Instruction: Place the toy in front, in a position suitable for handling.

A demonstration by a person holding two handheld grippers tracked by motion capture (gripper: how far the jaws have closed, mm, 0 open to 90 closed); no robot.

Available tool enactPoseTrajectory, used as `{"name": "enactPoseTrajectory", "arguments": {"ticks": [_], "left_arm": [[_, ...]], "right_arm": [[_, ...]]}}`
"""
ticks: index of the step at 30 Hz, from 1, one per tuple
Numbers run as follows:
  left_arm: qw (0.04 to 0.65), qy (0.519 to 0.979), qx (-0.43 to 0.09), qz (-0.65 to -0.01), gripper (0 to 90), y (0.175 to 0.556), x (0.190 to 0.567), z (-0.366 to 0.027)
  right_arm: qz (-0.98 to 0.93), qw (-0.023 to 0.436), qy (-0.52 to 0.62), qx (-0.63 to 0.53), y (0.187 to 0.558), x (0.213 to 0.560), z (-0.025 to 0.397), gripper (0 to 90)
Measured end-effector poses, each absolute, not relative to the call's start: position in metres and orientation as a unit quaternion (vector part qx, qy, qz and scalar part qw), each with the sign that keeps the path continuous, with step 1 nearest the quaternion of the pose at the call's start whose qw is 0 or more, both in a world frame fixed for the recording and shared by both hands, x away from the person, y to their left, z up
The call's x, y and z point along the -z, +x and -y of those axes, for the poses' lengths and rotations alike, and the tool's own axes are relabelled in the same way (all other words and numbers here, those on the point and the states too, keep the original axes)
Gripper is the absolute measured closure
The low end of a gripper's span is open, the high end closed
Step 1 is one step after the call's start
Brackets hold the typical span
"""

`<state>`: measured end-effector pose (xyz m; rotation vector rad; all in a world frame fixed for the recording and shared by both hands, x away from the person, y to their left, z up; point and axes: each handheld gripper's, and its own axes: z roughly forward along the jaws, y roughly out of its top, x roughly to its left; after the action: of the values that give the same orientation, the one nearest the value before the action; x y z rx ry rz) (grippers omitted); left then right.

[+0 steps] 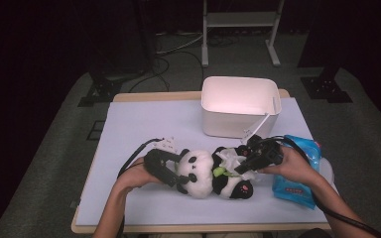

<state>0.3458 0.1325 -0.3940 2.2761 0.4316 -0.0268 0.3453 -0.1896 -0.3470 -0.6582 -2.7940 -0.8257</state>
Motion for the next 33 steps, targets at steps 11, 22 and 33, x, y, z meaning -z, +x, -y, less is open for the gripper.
{"name": "enactPoseTrajectory", "arguments": {"ticks": [11, 22, 33], "left_arm": [[0.406, 0.897, 0.01, -0.176, 14.3, 0.344, 0.399, -0.137], [0.405, 0.897, 0.009, -0.175, 14.3, 0.344, 0.398, -0.136], [0.407, 0.897, 0.009, -0.174, 14.3, 0.343, 0.399, -0.131]], "right_arm": [[0.938, 0.055, -0.2, 0.277, 0.339, 0.33, 0.19, 60.1], [0.94, 0.007, -0.196, 0.279, 0.342, 0.319, 0.19, 59.5], [0.939, 0.011, -0.209, 0.273, 0.354, 0.347, 0.175, 75.1]]}}
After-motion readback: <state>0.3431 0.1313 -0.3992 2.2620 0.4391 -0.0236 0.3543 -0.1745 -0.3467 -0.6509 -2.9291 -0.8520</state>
